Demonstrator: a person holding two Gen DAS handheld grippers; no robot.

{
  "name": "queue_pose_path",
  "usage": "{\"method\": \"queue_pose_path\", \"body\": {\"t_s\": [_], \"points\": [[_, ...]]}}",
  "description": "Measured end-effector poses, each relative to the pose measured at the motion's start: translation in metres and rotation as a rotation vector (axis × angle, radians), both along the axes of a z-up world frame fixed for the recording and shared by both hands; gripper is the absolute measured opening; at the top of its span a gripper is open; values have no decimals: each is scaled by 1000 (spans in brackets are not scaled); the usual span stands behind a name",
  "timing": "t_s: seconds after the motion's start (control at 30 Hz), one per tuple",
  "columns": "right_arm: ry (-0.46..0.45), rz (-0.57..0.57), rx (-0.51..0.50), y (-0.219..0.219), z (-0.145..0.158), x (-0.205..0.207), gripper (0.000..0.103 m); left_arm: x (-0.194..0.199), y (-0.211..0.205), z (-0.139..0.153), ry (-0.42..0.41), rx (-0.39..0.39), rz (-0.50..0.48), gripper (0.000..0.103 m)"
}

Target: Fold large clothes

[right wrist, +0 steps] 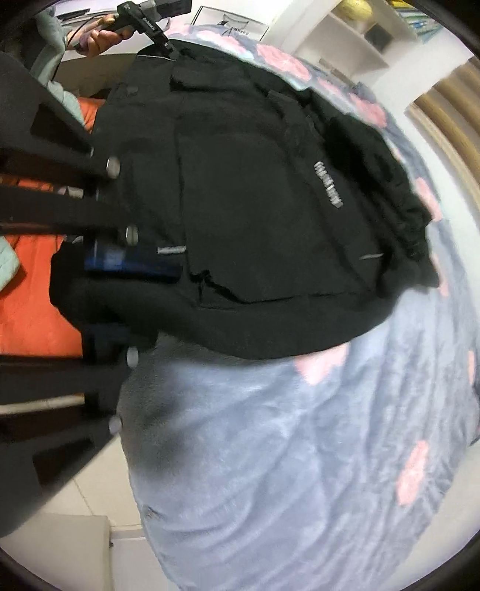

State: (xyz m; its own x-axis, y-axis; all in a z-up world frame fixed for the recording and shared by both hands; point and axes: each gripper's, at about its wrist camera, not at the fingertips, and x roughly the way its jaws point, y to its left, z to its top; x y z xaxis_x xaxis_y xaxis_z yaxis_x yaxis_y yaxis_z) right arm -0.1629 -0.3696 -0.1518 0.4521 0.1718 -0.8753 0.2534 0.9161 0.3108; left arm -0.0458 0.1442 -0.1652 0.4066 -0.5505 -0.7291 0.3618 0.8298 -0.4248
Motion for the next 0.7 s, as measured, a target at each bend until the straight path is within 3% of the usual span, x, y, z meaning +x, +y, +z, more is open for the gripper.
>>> {"method": "queue_pose_path", "body": {"t_s": [0.23, 0.33, 0.53, 0.7], "points": [[-179, 30, 20, -5, 68, 23, 15, 16, -14, 60, -139, -104, -40, 12], [-212, 52, -4, -5, 86, 48, 15, 35, -21, 82, -191, -137, -33, 12], [-317, 24, 39, -26, 122, 123, 15, 107, -28, 128, -262, -206, 52, 13], [-377, -34, 27, -48, 137, 212, 15, 202, -49, 143, -261, -151, 188, 13]]}}
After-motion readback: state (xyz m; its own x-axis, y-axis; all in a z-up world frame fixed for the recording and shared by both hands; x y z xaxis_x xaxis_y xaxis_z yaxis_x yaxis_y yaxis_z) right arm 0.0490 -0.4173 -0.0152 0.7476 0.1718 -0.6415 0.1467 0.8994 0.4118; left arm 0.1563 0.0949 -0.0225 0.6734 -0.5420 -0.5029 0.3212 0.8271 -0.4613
